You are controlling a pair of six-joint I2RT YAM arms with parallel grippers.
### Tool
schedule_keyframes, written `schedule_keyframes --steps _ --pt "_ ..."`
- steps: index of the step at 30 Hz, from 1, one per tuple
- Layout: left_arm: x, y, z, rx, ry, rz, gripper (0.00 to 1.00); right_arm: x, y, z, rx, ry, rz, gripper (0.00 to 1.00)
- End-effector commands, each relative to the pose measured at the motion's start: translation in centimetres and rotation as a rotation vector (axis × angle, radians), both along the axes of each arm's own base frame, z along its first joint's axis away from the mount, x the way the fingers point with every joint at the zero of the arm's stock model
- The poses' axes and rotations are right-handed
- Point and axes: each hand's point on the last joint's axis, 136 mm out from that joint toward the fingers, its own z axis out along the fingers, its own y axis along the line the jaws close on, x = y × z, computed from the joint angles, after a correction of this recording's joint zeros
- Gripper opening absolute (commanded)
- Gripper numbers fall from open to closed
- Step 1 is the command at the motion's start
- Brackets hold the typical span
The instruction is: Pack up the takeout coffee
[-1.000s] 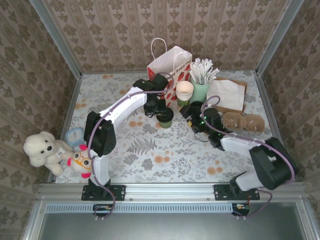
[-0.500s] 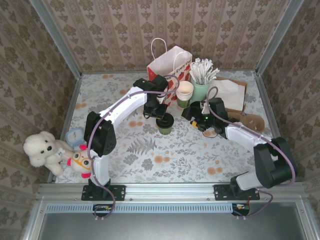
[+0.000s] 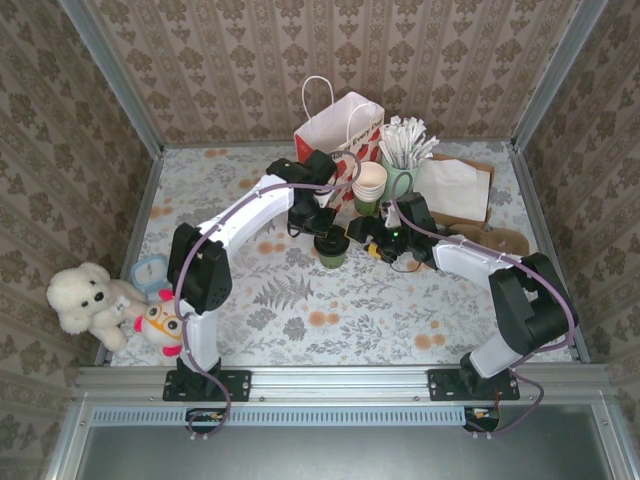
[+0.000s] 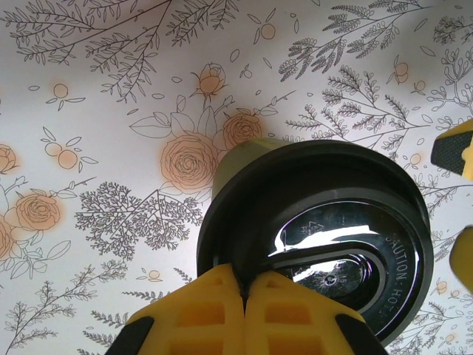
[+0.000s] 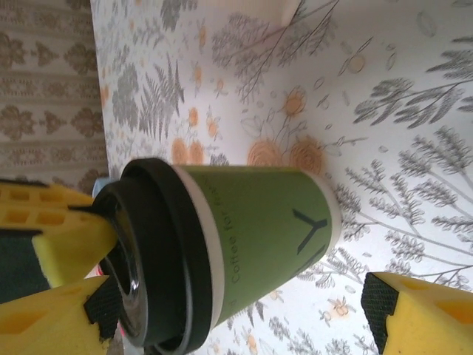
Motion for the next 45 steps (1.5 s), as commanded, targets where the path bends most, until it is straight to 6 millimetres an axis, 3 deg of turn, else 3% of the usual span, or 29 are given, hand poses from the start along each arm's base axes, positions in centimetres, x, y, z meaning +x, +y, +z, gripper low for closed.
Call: schedule_keyframes --steps 1,10,20,23,29,31,34,38,41,45 --pt "-0.3 0.0 -1.1 0.013 0.015 -0.015 0.0 0.9 -1.0 0.3 -0.004 -0.024 -0.09 0.89" --pt "-0.5 -0.3 -1.6 -0.001 0.028 -0.014 0.0 1.1 -0.1 -1.1 0.012 0.016 -0.062 0.89" --pt "-1.1 -0.4 -3.1 -0.02 0.063 -0.01 0.0 0.4 -0.9 -4.9 -0.034 0.095 -0.103 0.9" --pt "-1.6 -0.2 -4.3 -0.013 0.088 -0.004 0.0 -0.4 -1.1 -6.1 -0.059 0.131 -0.102 0.9" --pt "-4.1 0.7 -9.0 -0.001 0.196 0.042 0.0 -3.5 -2.7 -10.6 -0.136 0.272 -0.13 0.9" --pt "-4.5 1.1 -9.8 0.01 0.211 0.05 0.0 -3.9 -2.7 -11.0 -0.126 0.285 -0.134 0.9" --pt "-3.7 0.9 -8.7 0.01 0.174 0.036 0.0 -3.0 -2.2 -9.4 -0.099 0.253 -0.133 0.91" --pt "-1.6 0.3 -4.9 0.007 0.088 0.013 0.0 -0.6 -1.1 -3.7 -0.03 0.115 -0.122 0.95" --pt "-0.8 0.1 -3.4 0.009 0.062 0.016 0.0 0.2 -0.9 0.0 -0.012 -0.007 -0.104 0.98" --pt "0.0 -0.8 -2.0 -0.017 0.046 0.021 0.0 -0.1 -0.8 1.1 -0.035 -0.081 -0.042 1.0"
